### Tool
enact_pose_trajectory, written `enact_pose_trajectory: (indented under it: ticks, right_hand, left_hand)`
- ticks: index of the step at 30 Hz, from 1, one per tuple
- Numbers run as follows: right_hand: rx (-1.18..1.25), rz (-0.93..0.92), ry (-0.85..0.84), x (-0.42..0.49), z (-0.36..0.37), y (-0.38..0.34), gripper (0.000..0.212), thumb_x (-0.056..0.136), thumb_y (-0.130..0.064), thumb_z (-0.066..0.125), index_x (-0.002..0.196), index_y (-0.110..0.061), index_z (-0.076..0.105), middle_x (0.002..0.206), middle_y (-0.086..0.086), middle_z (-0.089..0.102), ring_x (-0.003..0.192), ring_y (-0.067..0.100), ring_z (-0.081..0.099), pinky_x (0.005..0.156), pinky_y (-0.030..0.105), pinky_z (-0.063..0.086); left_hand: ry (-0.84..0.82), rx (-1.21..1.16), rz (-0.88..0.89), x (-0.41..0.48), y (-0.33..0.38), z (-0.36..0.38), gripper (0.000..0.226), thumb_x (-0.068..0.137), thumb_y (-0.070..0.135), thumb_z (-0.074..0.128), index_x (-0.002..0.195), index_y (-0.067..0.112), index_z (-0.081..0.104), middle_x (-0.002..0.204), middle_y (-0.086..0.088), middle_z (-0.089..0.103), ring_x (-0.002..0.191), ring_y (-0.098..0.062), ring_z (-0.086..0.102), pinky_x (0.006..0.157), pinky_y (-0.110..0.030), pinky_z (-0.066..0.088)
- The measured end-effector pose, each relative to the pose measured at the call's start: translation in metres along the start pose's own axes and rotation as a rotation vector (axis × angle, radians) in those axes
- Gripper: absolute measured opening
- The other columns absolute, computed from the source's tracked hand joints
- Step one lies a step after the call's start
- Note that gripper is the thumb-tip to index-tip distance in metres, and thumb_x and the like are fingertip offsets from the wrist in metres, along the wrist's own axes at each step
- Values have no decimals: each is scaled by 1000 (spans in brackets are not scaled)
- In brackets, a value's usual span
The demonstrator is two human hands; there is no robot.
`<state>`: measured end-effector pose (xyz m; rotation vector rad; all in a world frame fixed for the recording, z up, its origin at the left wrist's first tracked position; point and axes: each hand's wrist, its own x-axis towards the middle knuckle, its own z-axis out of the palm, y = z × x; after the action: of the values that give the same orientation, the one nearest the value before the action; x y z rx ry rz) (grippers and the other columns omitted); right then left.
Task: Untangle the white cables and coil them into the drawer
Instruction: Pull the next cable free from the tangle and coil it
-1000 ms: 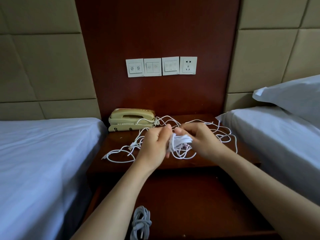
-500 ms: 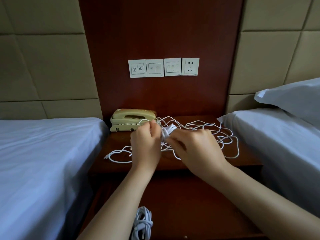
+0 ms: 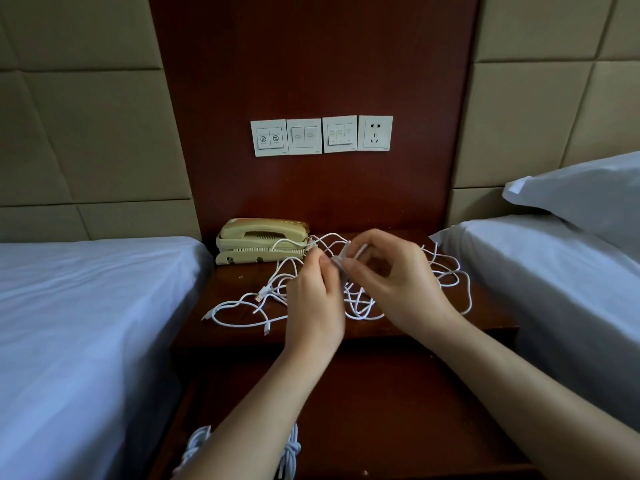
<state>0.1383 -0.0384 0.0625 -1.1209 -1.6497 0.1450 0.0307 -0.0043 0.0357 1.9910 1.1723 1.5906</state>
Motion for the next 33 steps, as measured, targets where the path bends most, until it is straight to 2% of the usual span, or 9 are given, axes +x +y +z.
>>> enact_pose_trajectory:
  ticks: [3, 6, 12, 15, 21, 25, 28, 31, 33]
  right_hand:
    - [-195, -54, -43, -1, 2, 5, 5, 89, -14, 61, 94, -15, 61, 58, -7, 58, 52, 13, 54, 50, 25, 41]
    - [-213, -53, -63, 1, 1, 8, 12, 89, -11, 60, 101, -12, 56, 58, -7, 56, 53, 8, 52, 49, 16, 36]
    - [-67, 20, -8, 1, 1, 9, 10, 85, -9, 66, 80, -8, 58, 62, 1, 65, 54, 15, 58, 54, 31, 45]
    - [-21, 8, 24, 0, -1, 8, 6, 85, -9, 67, 79, -9, 67, 63, 1, 66, 56, 15, 59, 53, 30, 46]
    - [-118, 19, -25, 2, 3, 16, 17, 89, -14, 62, 74, -10, 69, 56, 5, 59, 51, 19, 48, 47, 21, 32]
    - [-127, 3, -43, 1, 8, 17, 19, 89, -13, 63, 70, -17, 63, 55, -2, 56, 52, 16, 48, 49, 19, 33]
    - [-149, -12, -88, 1, 9, 18, 22, 89, -11, 61, 67, -10, 60, 55, -6, 53, 53, 11, 47, 51, 19, 34]
    - [-207, -46, -155, 1, 8, 18, 23, 92, -9, 55, 71, -1, 59, 57, 3, 52, 56, 17, 44, 51, 19, 30]
    - [-226, -46, -160, 0, 10, 19, 22, 93, -7, 52, 74, 1, 59, 57, 1, 50, 59, 17, 45, 51, 17, 30]
  left_hand:
    - [-24, -24, -17, -2, 0, 2, 35, 99, 15, 33, 65, 21, 34, 56, 4, 44, 52, -5, 45, 50, -19, 29]
    - [-38, -51, -34, -1, 0, 4, 35, 99, 13, 33, 65, 20, 33, 55, 4, 42, 53, 1, 45, 50, -19, 29]
    - [-89, -56, -59, -2, 3, 2, 31, 101, 18, 29, 70, 18, 36, 58, 5, 40, 52, 4, 43, 49, -20, 29]
    - [-93, -71, -60, -3, 5, 1, 30, 101, 20, 28, 72, 17, 37, 58, 5, 40, 50, 5, 42, 47, -18, 29]
    - [-122, -161, -185, -5, 8, 1, 21, 101, 22, 30, 89, 10, 41, 65, 5, 45, 48, 6, 46, 46, -10, 35]
    - [-145, -287, -352, -4, 7, 1, 17, 101, 28, 33, 104, 15, 44, 79, 13, 52, 67, 5, 50, 52, -5, 38]
    - [-185, -352, -452, -1, 3, 1, 29, 100, 35, 34, 107, 20, 58, 90, 9, 61, 89, -6, 58, 73, -21, 44]
    - [-193, -402, -528, 2, -2, 2, 34, 100, 34, 33, 110, 15, 61, 103, -12, 64, 105, -26, 59, 87, -41, 47]
    - [-187, -424, -553, 3, -4, 4, 34, 101, 33, 33, 108, 14, 61, 111, -18, 62, 110, -37, 55, 94, -48, 45]
